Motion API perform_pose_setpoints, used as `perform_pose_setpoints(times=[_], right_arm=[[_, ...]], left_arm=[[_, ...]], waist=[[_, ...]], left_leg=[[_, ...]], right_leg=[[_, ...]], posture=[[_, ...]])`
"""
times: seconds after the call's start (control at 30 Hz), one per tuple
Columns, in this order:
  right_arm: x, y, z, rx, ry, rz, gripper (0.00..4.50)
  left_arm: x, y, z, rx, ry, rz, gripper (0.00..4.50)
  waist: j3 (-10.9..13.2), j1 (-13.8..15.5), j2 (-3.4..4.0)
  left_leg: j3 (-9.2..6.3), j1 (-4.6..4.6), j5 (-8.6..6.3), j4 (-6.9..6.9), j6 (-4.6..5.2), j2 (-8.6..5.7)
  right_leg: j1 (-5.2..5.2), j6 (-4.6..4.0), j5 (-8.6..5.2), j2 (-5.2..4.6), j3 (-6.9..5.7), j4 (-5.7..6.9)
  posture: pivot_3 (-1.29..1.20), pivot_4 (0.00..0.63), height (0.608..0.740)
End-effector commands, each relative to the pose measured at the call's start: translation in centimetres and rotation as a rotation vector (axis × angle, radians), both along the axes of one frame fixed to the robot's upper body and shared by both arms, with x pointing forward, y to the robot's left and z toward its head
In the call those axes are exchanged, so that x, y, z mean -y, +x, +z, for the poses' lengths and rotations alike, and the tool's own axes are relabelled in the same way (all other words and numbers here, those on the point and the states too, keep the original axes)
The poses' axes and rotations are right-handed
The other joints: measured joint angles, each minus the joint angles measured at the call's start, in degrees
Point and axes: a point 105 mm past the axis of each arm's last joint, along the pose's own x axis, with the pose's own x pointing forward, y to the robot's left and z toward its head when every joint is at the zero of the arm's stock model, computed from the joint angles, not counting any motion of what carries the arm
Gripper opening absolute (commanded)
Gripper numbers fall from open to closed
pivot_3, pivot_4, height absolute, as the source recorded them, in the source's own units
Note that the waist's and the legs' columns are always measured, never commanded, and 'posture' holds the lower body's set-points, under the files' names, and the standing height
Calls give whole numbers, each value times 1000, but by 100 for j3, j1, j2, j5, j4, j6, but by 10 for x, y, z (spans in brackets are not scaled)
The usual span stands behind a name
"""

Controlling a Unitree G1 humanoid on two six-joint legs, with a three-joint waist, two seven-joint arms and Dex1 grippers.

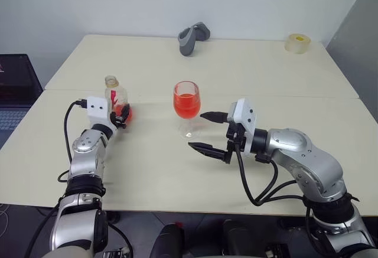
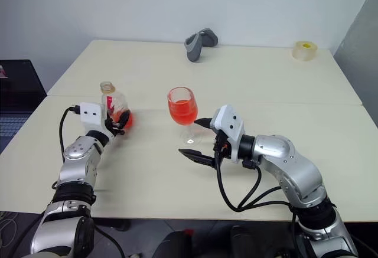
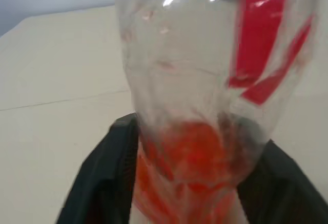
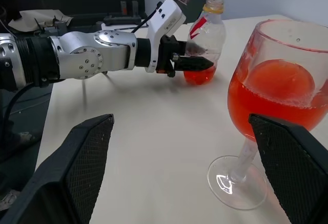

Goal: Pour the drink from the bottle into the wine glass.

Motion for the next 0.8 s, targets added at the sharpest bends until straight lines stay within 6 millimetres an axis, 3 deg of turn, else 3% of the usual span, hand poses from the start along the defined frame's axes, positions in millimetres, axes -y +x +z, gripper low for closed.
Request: perform_pose_setpoints(times=[0.03, 0.1, 0.13, 0.6, 0.8], right_arm=[[-1, -6, 11, 48, 12, 22, 4500], [-1, -6, 11, 52, 7, 22, 4500], [-1, -6, 11, 53, 5, 22, 4500], [-1, -8, 16, 52, 45, 22, 4500], [17, 0, 15, -2, 96, -91, 4500]], left_arm=[[-1, -3, 4, 28, -21, -10, 3831], [1, -5, 5, 34, -30, -21, 4446], [1, -7, 5, 38, -32, -25, 4481], [-6, -27, 12, 51, 7, -16, 4481], [-22, -49, 7, 21, 12, 68, 4481]], waist=[[0, 0, 0], [0, -2, 0], [0, -2, 0], [0, -3, 0], [0, -5, 0]], left_leg=[[0, 0, 0, 0, 0, 0], [0, 0, 0, 0, 0, 0], [0, 0, 0, 0, 0, 0], [1, 0, 0, -3, 0, 2], [1, 2, 0, -8, 0, 4]], right_leg=[[0, 0, 0, 0, 0, 0], [0, 0, 0, 0, 0, 0], [0, 0, 0, 0, 1, 0], [0, 0, 0, 0, 3, -2], [0, 0, 0, 0, 5, -3]], posture=[[0, 150, 740], [0, 150, 740], [0, 150, 740], [0, 150, 740], [0, 150, 740]])
